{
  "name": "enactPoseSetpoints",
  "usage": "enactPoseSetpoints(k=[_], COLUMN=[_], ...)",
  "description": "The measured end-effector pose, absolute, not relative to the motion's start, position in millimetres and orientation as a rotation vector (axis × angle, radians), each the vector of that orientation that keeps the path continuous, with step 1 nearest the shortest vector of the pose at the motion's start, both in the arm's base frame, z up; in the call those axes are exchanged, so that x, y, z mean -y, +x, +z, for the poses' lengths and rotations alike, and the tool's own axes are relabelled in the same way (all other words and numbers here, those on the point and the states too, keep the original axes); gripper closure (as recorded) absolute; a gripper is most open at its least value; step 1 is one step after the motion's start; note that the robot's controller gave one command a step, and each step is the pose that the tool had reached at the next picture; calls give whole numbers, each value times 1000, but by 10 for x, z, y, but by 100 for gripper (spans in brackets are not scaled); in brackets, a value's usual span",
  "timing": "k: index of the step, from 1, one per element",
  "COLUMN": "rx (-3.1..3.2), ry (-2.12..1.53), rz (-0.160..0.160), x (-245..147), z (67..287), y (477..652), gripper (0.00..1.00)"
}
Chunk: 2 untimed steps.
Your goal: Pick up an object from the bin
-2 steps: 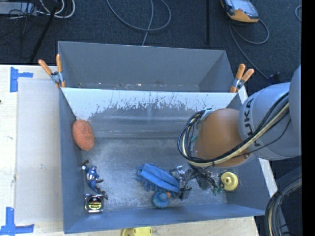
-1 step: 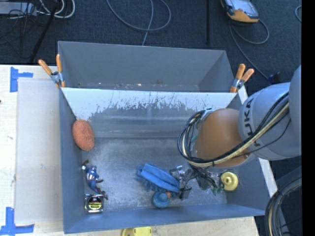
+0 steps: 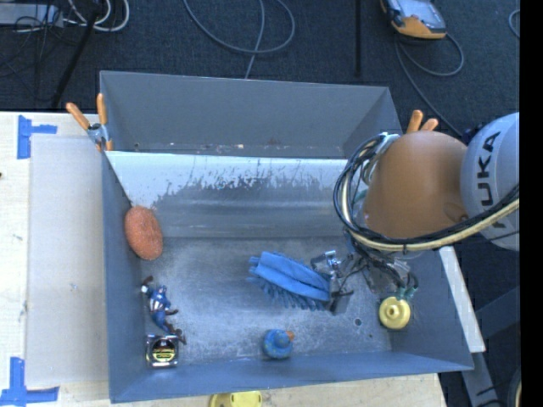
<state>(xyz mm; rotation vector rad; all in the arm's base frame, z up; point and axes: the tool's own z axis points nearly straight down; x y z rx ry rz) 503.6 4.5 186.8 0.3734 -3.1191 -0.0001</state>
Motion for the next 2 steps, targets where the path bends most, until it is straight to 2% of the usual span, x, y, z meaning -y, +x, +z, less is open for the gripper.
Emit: enactPoseSetpoints(k=[1, 2], rx=[3119, 3108], ry=[375, 390], rz=[0, -2], x=[-46, -89], z=[1868, 2327], y=[5035, 4877], gripper=[100, 100])
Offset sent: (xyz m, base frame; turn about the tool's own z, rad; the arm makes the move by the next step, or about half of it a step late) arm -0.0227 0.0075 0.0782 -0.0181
